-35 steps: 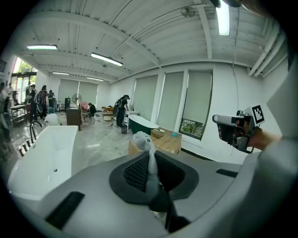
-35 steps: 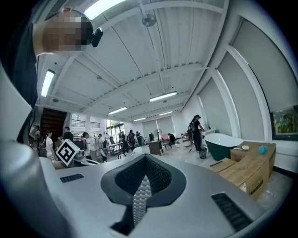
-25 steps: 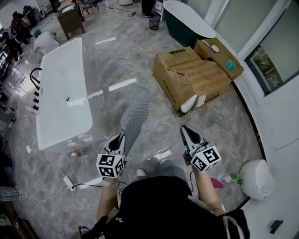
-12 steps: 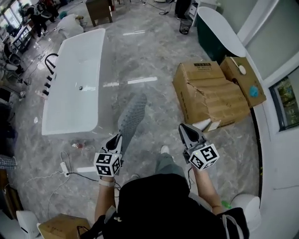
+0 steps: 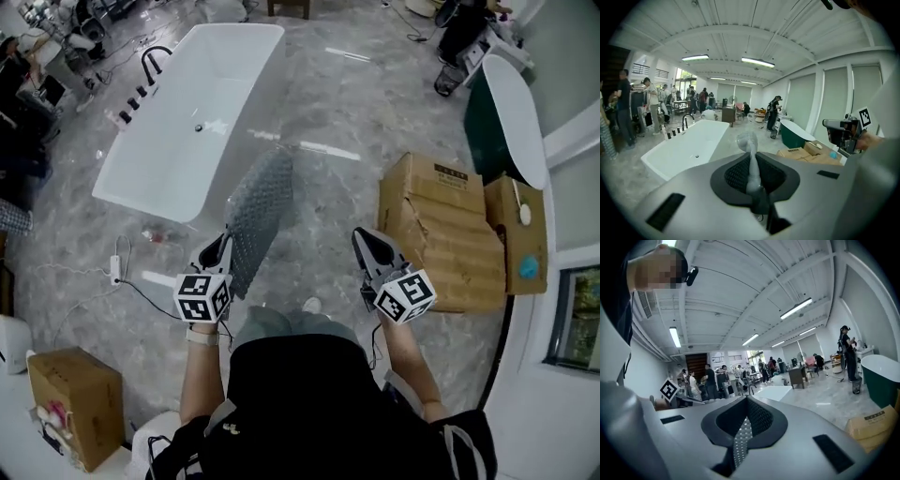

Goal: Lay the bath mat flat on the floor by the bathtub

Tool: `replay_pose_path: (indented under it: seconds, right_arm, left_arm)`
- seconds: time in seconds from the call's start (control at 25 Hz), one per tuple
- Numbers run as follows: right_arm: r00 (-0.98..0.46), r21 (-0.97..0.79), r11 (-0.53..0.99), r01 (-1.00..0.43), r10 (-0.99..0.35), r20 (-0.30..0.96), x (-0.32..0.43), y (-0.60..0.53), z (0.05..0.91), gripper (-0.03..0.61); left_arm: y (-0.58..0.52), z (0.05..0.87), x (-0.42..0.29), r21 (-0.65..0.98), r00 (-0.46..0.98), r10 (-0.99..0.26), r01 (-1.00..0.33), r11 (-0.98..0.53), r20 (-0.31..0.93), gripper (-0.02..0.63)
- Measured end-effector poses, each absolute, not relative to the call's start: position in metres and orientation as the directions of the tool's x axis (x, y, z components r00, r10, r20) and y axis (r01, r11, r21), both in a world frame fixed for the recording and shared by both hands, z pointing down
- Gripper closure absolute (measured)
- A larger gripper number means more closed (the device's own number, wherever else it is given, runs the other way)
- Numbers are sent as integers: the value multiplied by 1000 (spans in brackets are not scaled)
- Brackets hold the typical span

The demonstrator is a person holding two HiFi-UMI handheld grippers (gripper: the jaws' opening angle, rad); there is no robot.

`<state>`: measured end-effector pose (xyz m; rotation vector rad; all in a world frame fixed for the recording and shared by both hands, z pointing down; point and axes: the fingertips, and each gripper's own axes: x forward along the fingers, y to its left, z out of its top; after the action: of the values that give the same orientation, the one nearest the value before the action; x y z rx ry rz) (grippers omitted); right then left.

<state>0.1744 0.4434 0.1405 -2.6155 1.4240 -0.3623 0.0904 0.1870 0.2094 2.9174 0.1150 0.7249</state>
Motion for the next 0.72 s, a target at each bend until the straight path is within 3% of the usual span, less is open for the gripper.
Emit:
replay_pose_path:
  seconds: [0.72]
  right_arm:
    - [158,-254,-227,-940,-951,264,251,251,181,554]
  left_arm:
    - [105,276,95,258,854,-119,-281,-924,507,569]
